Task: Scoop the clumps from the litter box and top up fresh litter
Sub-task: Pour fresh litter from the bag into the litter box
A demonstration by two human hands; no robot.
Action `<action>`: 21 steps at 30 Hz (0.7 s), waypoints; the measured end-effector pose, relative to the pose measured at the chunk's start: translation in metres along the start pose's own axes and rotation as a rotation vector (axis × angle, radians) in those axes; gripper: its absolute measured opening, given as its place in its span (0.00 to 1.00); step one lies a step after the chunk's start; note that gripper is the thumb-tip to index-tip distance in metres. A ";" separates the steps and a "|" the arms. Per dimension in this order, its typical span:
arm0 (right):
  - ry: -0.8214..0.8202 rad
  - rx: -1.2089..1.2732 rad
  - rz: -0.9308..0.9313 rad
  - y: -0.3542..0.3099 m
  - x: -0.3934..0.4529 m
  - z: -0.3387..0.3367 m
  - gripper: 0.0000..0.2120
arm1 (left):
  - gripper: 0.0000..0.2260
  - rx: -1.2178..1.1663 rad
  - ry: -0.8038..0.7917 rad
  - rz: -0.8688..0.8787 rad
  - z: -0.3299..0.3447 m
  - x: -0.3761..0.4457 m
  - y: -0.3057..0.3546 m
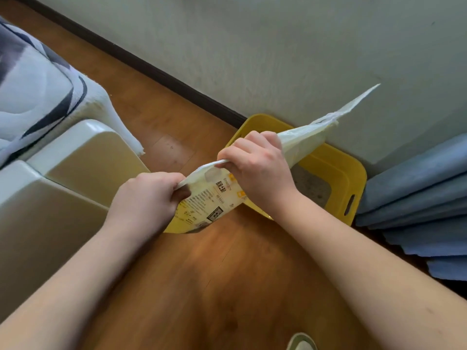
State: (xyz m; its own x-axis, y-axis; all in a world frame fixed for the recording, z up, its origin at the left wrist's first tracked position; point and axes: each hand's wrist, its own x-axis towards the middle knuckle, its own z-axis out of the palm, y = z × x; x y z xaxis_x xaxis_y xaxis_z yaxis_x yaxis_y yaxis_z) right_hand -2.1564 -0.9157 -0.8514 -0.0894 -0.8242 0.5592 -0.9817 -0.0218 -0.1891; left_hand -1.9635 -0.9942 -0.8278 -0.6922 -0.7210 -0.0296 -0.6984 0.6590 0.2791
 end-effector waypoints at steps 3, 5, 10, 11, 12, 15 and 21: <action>0.067 0.007 0.051 -0.002 -0.001 0.003 0.07 | 0.09 0.058 0.041 0.056 -0.004 0.010 -0.004; 0.119 0.013 0.083 -0.002 0.002 0.005 0.09 | 0.11 0.092 0.087 0.086 -0.007 0.015 -0.005; 0.177 0.009 0.128 -0.004 0.007 0.009 0.09 | 0.10 0.117 0.139 0.115 -0.007 0.027 -0.009; 0.173 0.008 0.133 -0.003 0.006 0.009 0.09 | 0.09 0.113 0.143 0.123 -0.006 0.029 -0.010; 0.169 0.007 0.138 -0.003 0.004 0.009 0.09 | 0.08 0.114 0.150 0.136 -0.006 0.030 -0.011; 0.187 0.013 0.170 -0.002 -0.001 0.008 0.09 | 0.07 0.128 0.193 0.174 -0.004 0.035 -0.011; 0.185 0.033 0.226 -0.003 -0.008 0.006 0.08 | 0.09 0.182 0.268 0.221 -0.004 0.041 -0.009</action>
State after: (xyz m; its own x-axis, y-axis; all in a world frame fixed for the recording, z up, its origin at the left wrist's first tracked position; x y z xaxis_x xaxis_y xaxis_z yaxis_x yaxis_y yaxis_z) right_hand -2.1520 -0.9126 -0.8596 -0.3371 -0.6932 0.6371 -0.9278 0.1296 -0.3499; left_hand -1.9850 -1.0303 -0.8280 -0.7744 -0.5717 0.2710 -0.5750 0.8147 0.0755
